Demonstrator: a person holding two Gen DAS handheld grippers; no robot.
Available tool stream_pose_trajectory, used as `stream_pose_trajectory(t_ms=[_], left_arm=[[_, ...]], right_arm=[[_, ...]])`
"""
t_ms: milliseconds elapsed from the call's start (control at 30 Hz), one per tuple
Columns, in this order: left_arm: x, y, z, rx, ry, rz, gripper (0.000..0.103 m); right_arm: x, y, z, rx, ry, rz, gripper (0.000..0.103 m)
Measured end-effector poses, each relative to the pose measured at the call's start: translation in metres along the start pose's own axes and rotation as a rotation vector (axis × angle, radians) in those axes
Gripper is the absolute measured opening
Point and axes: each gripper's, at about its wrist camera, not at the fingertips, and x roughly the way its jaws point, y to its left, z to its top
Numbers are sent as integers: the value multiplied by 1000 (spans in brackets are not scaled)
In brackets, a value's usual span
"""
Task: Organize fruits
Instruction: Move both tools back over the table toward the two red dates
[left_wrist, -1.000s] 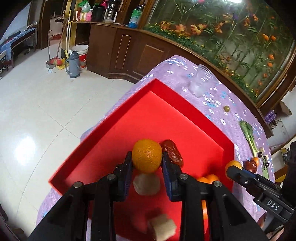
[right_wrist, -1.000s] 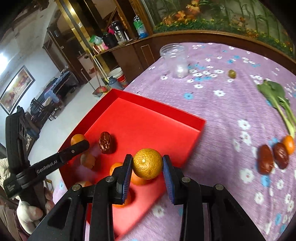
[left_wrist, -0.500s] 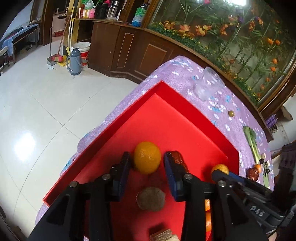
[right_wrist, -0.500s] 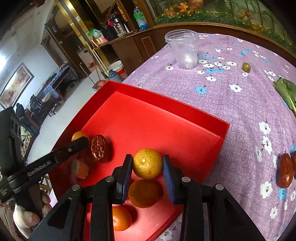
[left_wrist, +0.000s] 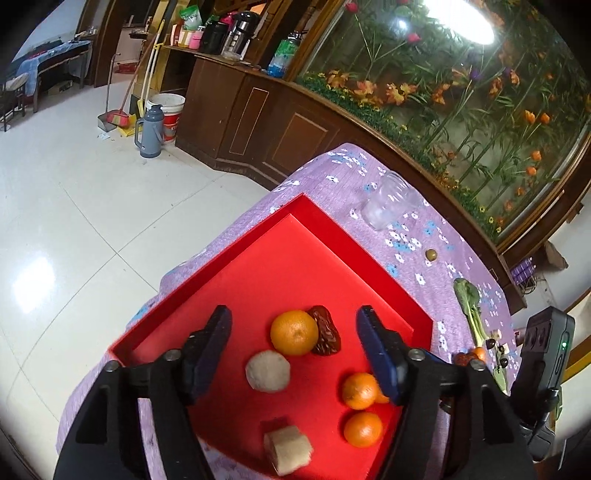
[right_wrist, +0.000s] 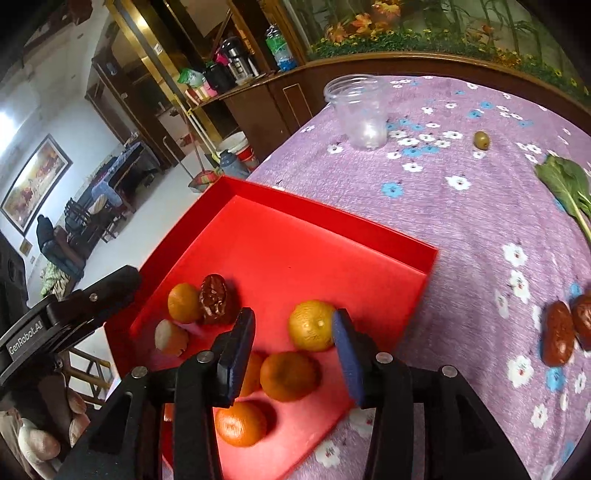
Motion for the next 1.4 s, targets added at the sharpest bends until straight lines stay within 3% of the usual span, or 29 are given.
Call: stream_pose_trajectory(t_ms=[433,1000,1233,1400], left_arm=[[-22,-50,-45,66,53,-75,76],[-20,-132,-92,242,127,-112,76],[2,-167,-110,325,195,-148,76],[18,-188,-111,358,235,-184,76]], right_arm=[[-57,-34,-47,83,-45,15,53],[-148,-159,-132,303,-115,-68,53],[-167,-199,-133,362,-149,-116,53],[-163,-202,-107,342,-177,-135,53]])
